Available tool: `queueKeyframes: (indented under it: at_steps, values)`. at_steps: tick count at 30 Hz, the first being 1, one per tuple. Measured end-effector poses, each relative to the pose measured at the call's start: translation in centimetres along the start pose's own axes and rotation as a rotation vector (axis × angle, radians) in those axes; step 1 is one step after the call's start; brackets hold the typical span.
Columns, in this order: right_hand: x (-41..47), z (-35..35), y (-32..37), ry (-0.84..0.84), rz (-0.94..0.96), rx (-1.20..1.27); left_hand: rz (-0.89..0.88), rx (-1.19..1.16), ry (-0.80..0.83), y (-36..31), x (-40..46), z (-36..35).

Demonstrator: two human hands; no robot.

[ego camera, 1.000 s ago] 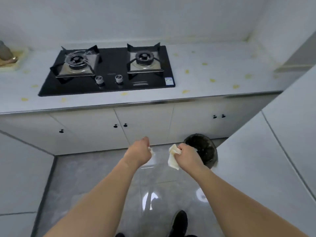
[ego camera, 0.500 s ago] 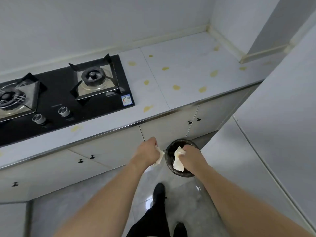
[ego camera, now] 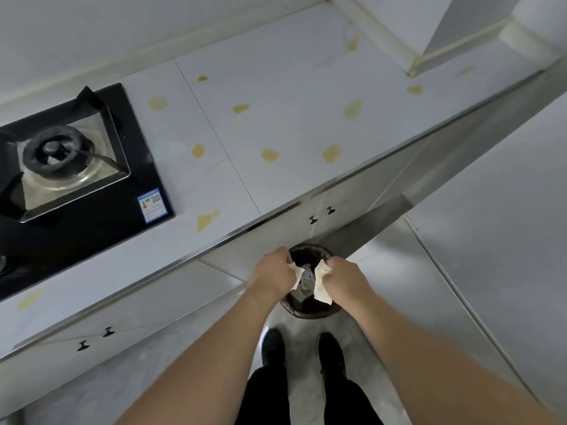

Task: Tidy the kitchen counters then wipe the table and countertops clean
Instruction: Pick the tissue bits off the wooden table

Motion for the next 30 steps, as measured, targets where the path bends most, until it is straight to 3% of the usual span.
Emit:
queueKeyframes:
  at_steps: [11,16,21,30]
  values:
    - [12.8,-13.7,-7.4,0.075,0.014,-0.056,0.134,0.058,0.025,6.9,10.8,-17.1]
    - [15.1,-16.4,-9.5,0.089,0.026,-0.077,0.112,0.081,0.032,8.4,13.0,-19.6]
    - [12.8,-13.2,-7.9,0.107,0.065,-0.110,0.080,0.093,0.043,6.9,11.0,-16.1]
    - [2.1,0.5,0.7,0.153,0.252,-0.163,0.073,0.077,-0.063,0.2,-0.2,-1.5]
Point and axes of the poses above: each hand's wrist, its own x-axis towards the middle knuckle, its own z-axis out of the back of the hand, y = z × x, the point moved 5 cm from there along x, towards the middle knuckle, and after that the axes turned 12 degrees about -y, right-handed, at the moved point
